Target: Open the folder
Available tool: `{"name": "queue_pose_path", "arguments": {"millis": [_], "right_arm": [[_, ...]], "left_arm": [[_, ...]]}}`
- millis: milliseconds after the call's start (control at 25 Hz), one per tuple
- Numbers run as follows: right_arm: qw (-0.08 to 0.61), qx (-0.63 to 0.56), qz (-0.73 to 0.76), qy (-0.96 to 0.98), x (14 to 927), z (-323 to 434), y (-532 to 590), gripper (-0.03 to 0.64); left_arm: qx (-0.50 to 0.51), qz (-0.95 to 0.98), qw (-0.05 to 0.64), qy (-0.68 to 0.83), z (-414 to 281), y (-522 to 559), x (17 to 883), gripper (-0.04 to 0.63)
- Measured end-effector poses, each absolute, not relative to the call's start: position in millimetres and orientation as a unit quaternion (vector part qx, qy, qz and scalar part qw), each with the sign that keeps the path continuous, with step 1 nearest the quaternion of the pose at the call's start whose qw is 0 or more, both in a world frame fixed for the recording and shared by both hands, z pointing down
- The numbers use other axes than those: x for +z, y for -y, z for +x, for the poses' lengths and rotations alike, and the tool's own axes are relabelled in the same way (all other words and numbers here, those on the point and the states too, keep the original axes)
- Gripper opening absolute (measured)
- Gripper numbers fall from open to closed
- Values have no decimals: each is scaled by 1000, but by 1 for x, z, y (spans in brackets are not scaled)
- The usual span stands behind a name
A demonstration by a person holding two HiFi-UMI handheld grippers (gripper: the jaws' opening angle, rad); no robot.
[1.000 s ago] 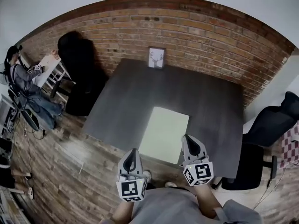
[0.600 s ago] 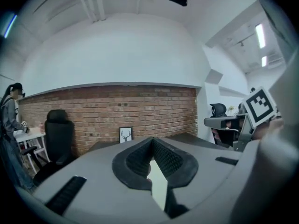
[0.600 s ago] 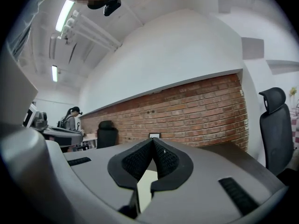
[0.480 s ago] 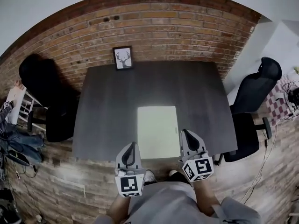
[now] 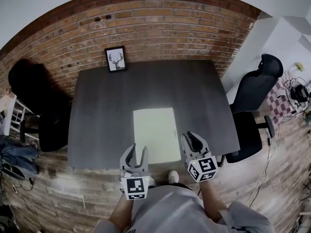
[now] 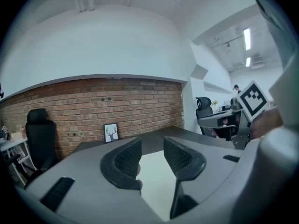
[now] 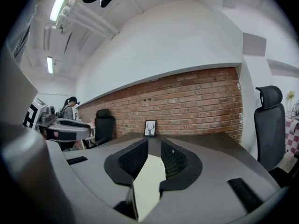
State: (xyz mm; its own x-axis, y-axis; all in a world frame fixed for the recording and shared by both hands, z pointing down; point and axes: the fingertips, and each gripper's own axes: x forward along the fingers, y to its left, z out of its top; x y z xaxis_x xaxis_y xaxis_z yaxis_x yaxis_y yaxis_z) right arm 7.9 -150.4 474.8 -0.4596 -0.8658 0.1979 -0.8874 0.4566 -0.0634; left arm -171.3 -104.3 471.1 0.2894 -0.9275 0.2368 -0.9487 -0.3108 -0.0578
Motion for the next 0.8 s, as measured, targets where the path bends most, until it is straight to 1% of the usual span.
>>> {"name": "queue_pose_path", "arguments": {"millis": [80,240,440,600,800], "right_arm": [[86,92,514,849,493,14,149,71],[114,123,514,841,530,27,150,83],[162,137,506,836,573,39,146,84],[211,152,487,834,615,42,138,87],[237,172,471,832,646,42,126,89]], "left_arm": [[144,808,34,571,-158,104,485,159],[200,816,4,543,-133,101,512,181],[264,824,-30,500,-102,94,544,184],[315,830,-42,459,-75,89,580,184],[343,835,-47,428,-55,84,602,188]]}}
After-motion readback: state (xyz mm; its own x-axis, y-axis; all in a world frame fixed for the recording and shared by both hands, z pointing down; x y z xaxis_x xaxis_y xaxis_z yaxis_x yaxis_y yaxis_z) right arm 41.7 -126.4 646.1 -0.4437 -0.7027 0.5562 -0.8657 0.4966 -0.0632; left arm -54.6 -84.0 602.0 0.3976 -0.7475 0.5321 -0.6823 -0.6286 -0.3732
